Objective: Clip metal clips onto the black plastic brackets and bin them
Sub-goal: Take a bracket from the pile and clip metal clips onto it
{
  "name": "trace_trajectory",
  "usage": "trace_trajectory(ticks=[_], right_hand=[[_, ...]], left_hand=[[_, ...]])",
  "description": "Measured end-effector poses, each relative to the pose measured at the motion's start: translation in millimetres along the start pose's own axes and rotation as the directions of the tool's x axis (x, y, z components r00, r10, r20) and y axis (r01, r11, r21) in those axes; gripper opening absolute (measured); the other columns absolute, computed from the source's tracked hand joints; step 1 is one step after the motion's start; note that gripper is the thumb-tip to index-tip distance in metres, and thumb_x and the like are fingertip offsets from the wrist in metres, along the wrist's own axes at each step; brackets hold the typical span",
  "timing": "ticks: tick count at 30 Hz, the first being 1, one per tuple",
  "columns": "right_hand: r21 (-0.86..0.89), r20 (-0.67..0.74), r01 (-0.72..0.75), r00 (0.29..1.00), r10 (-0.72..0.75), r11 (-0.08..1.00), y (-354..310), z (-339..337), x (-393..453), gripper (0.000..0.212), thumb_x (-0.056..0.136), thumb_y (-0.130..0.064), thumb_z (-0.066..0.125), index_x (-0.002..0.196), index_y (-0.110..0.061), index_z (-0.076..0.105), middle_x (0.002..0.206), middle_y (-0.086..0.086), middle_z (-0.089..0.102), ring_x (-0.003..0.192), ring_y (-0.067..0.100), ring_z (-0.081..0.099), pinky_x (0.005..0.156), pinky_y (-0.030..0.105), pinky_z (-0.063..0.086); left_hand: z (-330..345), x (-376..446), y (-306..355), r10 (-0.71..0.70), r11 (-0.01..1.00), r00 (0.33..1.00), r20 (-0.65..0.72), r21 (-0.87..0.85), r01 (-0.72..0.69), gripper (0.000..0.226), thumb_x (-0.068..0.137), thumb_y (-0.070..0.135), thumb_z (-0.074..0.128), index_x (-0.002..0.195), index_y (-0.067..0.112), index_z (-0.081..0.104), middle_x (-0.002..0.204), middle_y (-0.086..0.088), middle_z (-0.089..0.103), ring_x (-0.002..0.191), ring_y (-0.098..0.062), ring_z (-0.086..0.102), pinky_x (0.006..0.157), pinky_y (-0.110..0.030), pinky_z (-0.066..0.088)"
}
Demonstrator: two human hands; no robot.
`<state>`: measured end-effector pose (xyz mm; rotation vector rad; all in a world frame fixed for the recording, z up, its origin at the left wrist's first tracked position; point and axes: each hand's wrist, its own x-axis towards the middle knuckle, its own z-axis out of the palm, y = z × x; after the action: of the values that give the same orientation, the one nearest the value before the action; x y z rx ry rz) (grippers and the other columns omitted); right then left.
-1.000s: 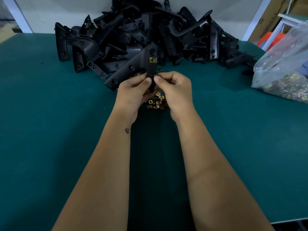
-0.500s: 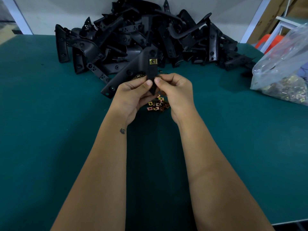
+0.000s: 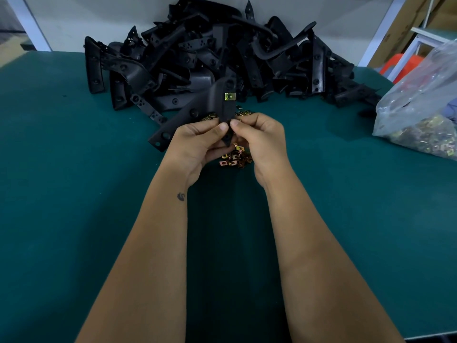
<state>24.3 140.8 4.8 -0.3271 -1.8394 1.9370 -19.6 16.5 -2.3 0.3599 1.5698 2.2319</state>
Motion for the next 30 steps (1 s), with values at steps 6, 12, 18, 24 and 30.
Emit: trace_trajectory(ticks=[6,12,18,24,30], right_hand=[[0.164,0.058,-0.059,0.997,0.05,0.985,-0.8,2.6,1.3,0.013,0.089,-0.002,0.064,0.078,-0.008,0.066,0.059,-0.002,0.058,0.056,0.01,0.055,0.059,0.023,0.049],[0.323,0.116,-0.115,0.99,0.082,0.939,0.1,-2.6,3.6,0.018,0.096,-0.006,0.05,0.088,-0.002,0.066,0.064,0.001,0.06,0.059,0.013,0.06,0.061,0.025,0.052],[0.296,0.105,-0.101,0.992,0.072,0.95,-1.2,-2.0,3.3,0.015,0.094,-0.003,0.057,0.084,-0.006,0.067,0.064,-0.002,0.061,0.06,0.009,0.059,0.06,0.023,0.052],[0.283,0.079,-0.107,0.993,0.088,0.953,-2.2,0.4,2.4,0.019,0.094,-0.002,0.058,0.078,-0.01,0.065,0.06,-0.005,0.06,0.059,0.008,0.056,0.063,0.022,0.051],[0.19,0.071,-0.099,0.994,0.087,0.977,-1.6,1.8,0.9,0.016,0.096,-0.007,0.058,0.082,-0.011,0.065,0.066,-0.003,0.063,0.063,0.008,0.058,0.075,0.028,0.05]], left_hand=[[-1.8,1.2,0.7,-0.015,0.997,1.0,0.002,-0.075,0.015,0.014,0.095,0.01,0.06,0.099,0.003,0.071,0.088,-0.014,0.071,0.082,-0.02,0.067,0.068,-0.023,0.059],[0.3,1.5,0.6,-0.011,0.989,1.0,0.001,-0.146,0.011,0.016,0.096,0.014,0.059,0.095,0.004,0.072,0.082,-0.007,0.075,0.073,-0.013,0.072,0.066,-0.02,0.058],[0.5,1.9,-0.3,-0.009,0.988,1.0,-0.002,-0.154,0.009,0.017,0.096,0.015,0.059,0.098,0.004,0.073,0.086,-0.008,0.075,0.077,-0.013,0.07,0.067,-0.02,0.057],[0.4,1.1,0.5,-0.002,0.979,0.999,0.041,-0.203,0.01,0.019,0.099,0.008,0.054,0.1,0.002,0.072,0.092,-0.012,0.076,0.083,-0.017,0.073,0.07,-0.022,0.058],[-3.3,1.2,1.3,0.025,0.98,0.997,0.074,-0.201,-0.01,0.017,0.095,0.003,0.057,0.105,-0.001,0.07,0.087,-0.009,0.074,0.076,-0.013,0.07,0.071,-0.022,0.059]])
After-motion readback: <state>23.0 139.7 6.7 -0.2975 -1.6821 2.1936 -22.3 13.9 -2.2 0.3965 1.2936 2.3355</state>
